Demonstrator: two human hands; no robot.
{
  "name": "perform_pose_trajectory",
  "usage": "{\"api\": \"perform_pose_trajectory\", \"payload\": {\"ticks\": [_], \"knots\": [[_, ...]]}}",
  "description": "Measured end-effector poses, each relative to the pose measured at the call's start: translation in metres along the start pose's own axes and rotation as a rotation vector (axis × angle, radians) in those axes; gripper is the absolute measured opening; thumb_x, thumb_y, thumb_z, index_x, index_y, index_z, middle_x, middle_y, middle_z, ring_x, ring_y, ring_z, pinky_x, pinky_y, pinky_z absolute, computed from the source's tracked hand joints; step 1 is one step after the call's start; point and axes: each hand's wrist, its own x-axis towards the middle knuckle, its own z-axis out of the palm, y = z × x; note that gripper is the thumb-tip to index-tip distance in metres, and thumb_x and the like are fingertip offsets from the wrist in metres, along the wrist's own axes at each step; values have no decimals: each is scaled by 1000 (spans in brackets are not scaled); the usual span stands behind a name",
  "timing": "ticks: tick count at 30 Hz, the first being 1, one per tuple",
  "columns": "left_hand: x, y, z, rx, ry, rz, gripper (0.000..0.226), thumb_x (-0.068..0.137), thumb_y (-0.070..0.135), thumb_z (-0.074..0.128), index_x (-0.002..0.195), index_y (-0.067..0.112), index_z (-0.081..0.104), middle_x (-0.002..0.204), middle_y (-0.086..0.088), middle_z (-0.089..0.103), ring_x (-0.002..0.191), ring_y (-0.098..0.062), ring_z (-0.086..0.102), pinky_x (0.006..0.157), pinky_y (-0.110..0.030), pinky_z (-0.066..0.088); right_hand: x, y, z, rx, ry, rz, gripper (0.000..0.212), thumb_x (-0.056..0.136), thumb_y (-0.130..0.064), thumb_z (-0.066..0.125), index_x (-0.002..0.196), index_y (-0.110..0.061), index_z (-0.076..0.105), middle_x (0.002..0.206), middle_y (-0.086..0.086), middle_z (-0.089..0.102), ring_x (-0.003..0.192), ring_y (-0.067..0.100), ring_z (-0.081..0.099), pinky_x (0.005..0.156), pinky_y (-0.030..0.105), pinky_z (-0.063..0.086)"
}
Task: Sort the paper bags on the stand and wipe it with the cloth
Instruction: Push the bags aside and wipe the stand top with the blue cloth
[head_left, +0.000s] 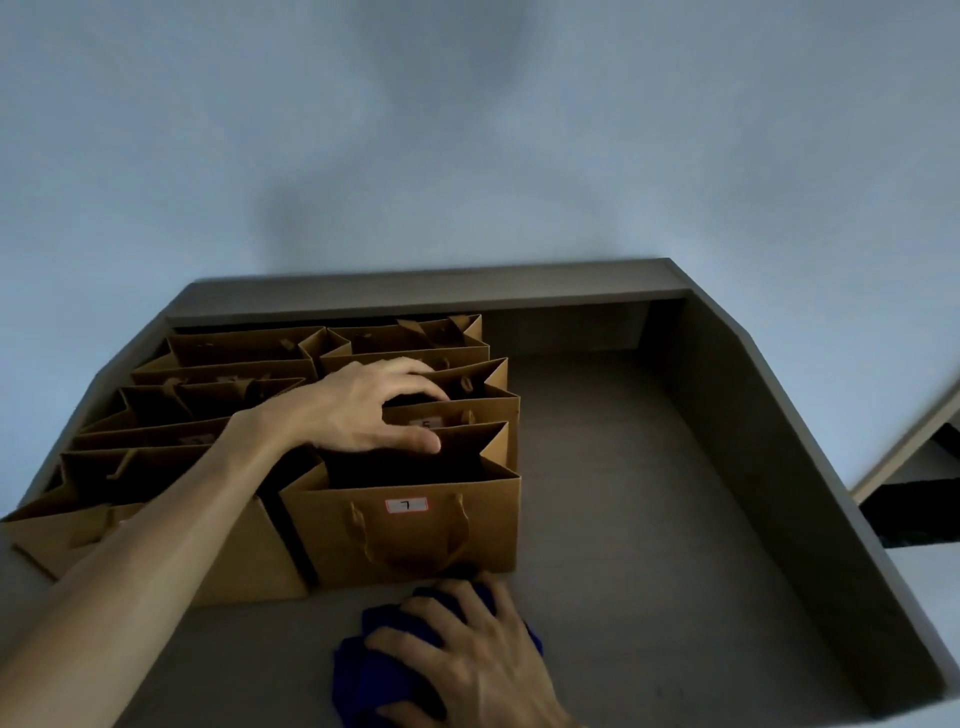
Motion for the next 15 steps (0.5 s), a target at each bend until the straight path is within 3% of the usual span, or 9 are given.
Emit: {"api": "perform_pose_trajectory", "payload": {"ticks": [3, 5, 6, 8, 10, 15], "knots": [[-1, 3, 3, 57, 57, 27, 53, 85, 61, 49, 132, 37, 48, 157, 8, 19, 141, -16, 20, 113, -42, 19, -2, -2, -2, -79, -57, 50, 52, 91, -72, 33, 139, -52, 31, 136, -16, 47, 126, 13, 53, 98, 49, 48], [5, 2, 6, 77, 110, 69, 34, 93, 43, 51, 124, 30, 58, 153, 5, 30, 141, -14, 25, 112, -37, 25, -4, -3, -1, -44, -42, 70, 51, 92, -70, 35, 140, -52, 30, 135, -15, 46, 125, 14, 53, 98, 49, 48], [8, 2, 7, 77, 123, 86, 29, 94, 38, 51, 119, 28, 62, 150, 4, 36, 140, -13, 28, 110, -36, 28, -3, -3, -2, -21, -41, 53, 51, 93, -66, 40, 141, -51, 29, 138, -11, 44, 129, 18, 50, 102, 53, 44], [16, 5, 7, 66, 158, 116, 25, 96, 33, 51, 113, 24, 66, 142, 5, 47, 133, -12, 39, 108, -36, 37, 2, -1, -8, 34, -77, 19, 58, 94, -50, 55, 143, -47, 24, 148, -1, 33, 141, 30, 33, 110, 64, 20], [27, 14, 8, 59, 201, 146, 25, 96, 31, 51, 113, 22, 68, 136, 7, 53, 125, -9, 47, 103, -35, 41, 2, -1, -17, 99, -172, 33, 68, 94, -34, 62, 145, -46, 19, 155, 2, 19, 147, 33, 13, 113, 62, 0], [65, 59, 9, 54, 262, 254, 25, 96, 31, 52, 111, 20, 69, 128, 9, 58, 113, -5, 54, 93, -28, 48, 11, -9, -30, 71, -298, 100, 65, 98, -30, 56, 147, -46, 17, 158, -3, 13, 147, 27, 6, 116, 55, -6]]}}
